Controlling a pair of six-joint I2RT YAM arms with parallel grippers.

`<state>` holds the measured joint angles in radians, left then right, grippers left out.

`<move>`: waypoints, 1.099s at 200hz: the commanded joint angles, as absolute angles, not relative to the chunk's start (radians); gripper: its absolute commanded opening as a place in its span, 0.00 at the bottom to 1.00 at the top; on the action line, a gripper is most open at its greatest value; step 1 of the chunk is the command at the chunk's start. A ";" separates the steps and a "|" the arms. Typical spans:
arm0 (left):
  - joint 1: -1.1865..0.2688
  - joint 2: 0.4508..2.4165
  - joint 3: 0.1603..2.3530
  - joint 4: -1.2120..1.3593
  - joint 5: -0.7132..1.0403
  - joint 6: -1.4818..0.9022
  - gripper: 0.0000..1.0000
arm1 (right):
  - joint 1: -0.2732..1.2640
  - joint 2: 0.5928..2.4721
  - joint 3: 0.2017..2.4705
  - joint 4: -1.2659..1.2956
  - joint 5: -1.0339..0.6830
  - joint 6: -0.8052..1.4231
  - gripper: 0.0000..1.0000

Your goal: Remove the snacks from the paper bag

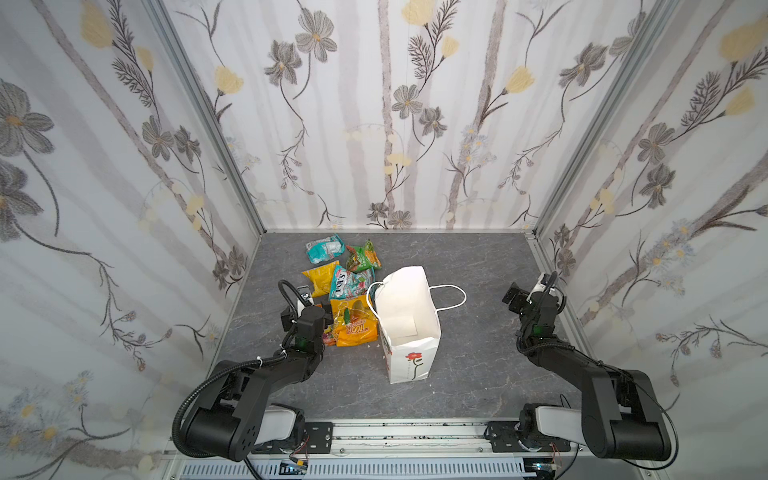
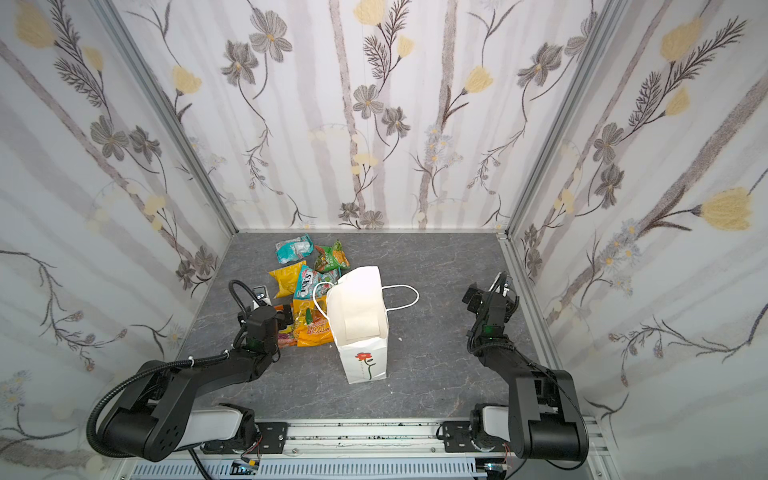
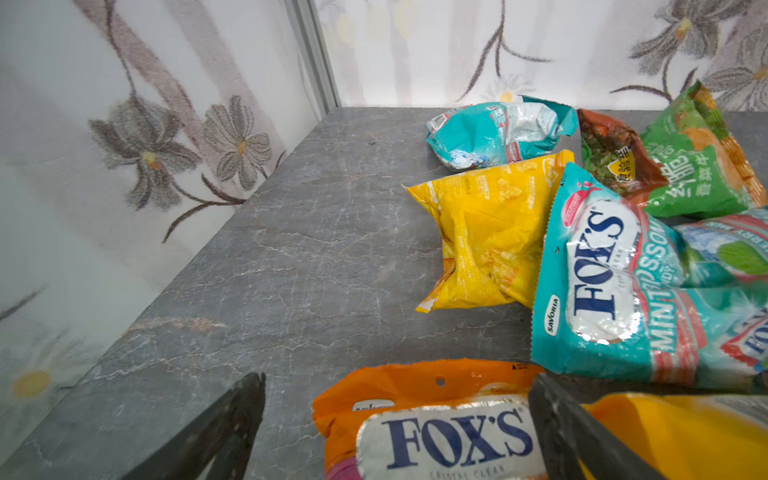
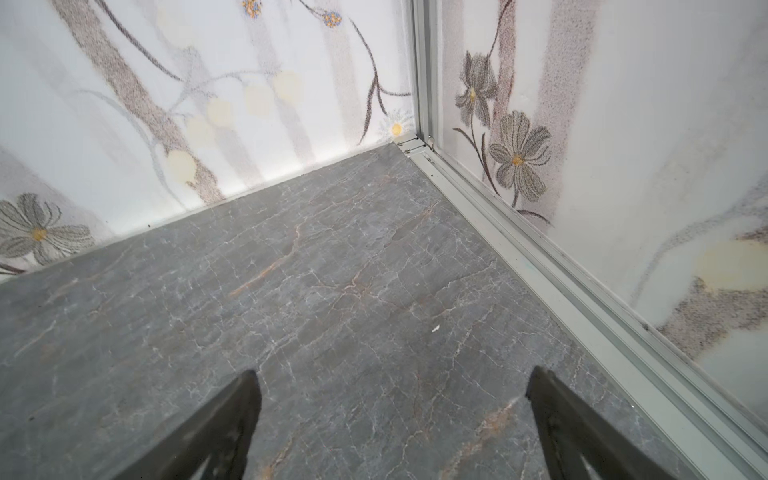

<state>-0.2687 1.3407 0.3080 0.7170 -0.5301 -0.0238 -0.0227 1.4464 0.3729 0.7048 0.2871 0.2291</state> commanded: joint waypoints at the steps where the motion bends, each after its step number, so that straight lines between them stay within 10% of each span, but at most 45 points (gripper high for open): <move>1: -0.260 1.347 0.329 0.804 -0.499 0.010 1.00 | -0.019 1.447 0.358 0.942 0.271 0.156 1.00; 84: -0.062 1.575 0.287 1.113 -0.184 0.011 1.00 | 0.011 1.482 0.237 1.214 0.124 0.057 1.00; 220: -0.029 1.572 0.371 0.952 -0.201 -0.036 1.00 | 0.073 1.505 0.183 1.342 0.302 0.037 1.00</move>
<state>-0.0288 1.5719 0.3695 0.9512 -0.2028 -0.0284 0.0708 1.5021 0.1822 1.2755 0.2768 0.0517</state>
